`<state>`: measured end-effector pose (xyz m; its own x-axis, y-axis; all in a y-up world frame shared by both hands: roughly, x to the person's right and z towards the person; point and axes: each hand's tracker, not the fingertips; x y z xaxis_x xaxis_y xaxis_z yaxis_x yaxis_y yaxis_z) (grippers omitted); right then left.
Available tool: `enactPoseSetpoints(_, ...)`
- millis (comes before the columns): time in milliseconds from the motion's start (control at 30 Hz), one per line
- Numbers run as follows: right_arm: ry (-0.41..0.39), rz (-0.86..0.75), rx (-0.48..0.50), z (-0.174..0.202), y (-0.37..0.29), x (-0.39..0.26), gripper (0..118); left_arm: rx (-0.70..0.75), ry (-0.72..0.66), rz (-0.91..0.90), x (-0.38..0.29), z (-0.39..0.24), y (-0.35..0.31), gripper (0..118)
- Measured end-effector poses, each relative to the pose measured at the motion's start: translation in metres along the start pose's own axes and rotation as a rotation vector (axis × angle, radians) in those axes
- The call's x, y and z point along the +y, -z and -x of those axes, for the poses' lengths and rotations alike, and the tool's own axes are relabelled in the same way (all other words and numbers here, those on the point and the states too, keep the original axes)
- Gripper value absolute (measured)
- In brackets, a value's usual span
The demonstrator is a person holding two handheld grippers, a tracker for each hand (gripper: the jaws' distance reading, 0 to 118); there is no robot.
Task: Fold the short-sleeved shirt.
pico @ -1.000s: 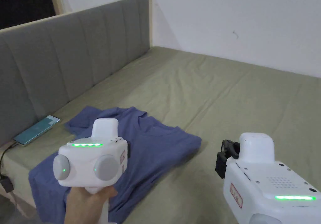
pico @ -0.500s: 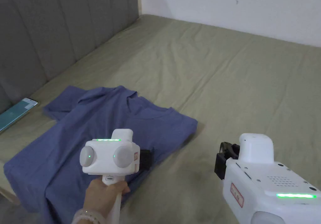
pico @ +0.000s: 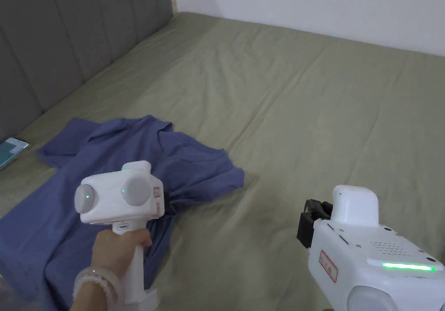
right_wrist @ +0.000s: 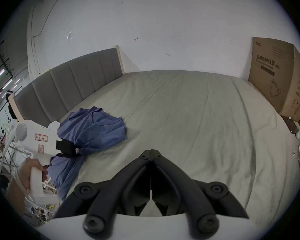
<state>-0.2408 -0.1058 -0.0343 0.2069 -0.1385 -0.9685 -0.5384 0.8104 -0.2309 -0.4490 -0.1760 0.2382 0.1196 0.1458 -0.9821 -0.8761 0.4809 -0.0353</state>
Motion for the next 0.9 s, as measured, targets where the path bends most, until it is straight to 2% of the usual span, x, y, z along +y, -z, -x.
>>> enactPoseSetpoints(100, 0.034, -0.019, -0.01, -0.013, -0.011, 0.003, 0, -0.045, -0.051, 0.005, 0.008, 0.003, -0.017, 3)
enactPoseSetpoints(167, 0.05, -0.035, -0.025, -0.021, -0.019, 0.005, 0, -0.058, -0.04, -0.057, 0.016, 0.001, -0.038, 3)
enactPoseSetpoints(367, 0.135, -0.091, -0.066, -0.053, -0.051, 0.01, 0, -0.065, 0.098, -0.194, 0.043, -0.046, -0.105, 3)
enactPoseSetpoints(467, 0.167, -0.128, -0.105, -0.073, -0.071, 0.012, 0, -0.19, 0.131, -0.252, 0.053, -0.086, -0.14, 3)
enactPoseSetpoints(633, 0.24, -0.205, -0.192, -0.112, -0.109, 0.017, 0, -0.321, 0.345, -0.335, 0.05, -0.184, -0.194, 3)
enactPoseSetpoints(767, 0.274, -0.261, -0.301, -0.148, -0.146, 0.015, 0, -0.601, 0.455, -0.314, 0.024, -0.263, -0.23, 3)
enactPoseSetpoints(900, 0.314, -0.311, -0.432, -0.184, -0.184, 0.006, 0, -0.773, 0.585, -0.276, -0.022, -0.326, -0.248, 3)
